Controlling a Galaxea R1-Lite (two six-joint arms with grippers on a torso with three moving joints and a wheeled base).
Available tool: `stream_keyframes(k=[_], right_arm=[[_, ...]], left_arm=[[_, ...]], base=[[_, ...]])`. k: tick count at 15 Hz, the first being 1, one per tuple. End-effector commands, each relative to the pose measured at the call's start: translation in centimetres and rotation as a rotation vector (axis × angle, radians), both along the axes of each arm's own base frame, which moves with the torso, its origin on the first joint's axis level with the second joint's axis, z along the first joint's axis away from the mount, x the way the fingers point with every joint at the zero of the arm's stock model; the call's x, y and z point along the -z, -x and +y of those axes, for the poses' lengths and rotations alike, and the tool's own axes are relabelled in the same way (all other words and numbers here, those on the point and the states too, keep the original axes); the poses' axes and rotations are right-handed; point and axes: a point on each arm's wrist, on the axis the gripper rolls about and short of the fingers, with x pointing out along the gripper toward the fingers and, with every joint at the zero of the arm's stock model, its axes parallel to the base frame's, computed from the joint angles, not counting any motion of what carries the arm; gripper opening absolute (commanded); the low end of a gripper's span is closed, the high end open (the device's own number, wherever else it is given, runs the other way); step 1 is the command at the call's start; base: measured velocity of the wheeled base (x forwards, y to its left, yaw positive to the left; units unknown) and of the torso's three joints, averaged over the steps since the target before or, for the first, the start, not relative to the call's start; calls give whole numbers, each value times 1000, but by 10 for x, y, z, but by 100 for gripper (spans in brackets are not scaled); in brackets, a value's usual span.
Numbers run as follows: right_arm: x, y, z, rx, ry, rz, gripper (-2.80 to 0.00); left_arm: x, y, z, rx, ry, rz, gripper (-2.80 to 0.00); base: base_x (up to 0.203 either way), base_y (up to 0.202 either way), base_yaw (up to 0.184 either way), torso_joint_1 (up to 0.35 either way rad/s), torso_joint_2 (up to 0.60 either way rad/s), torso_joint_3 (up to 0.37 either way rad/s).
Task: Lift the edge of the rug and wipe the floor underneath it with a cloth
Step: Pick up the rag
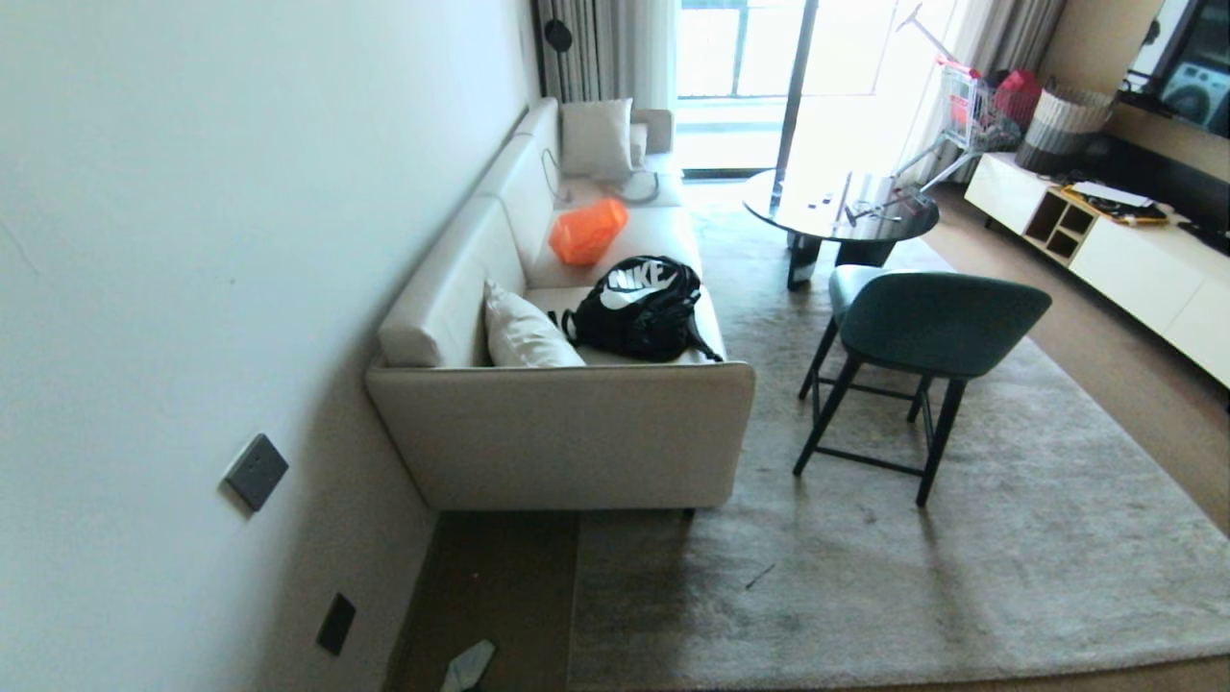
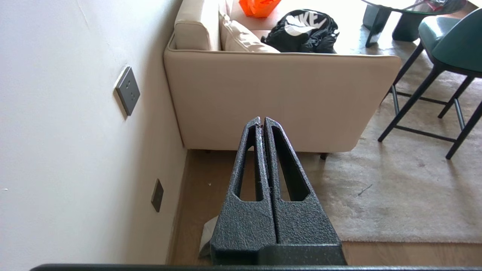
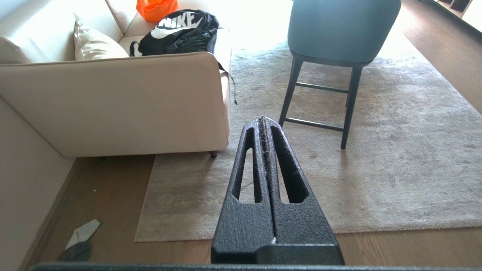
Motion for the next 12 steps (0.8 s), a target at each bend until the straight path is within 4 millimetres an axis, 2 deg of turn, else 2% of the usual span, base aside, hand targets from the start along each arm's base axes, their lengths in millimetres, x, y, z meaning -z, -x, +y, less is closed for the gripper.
stream_keyframes(k=[1,12], right_arm=[[0,0,0,0,0,1,-280],[0,0,0,0,0,1,-280]], left_arm=[[0,0,0,-1,1,0,-280],[0,0,0,-1,1,0,-280]], base=[[0,0,0,0,0,0],[0,0,0,0,0,0]])
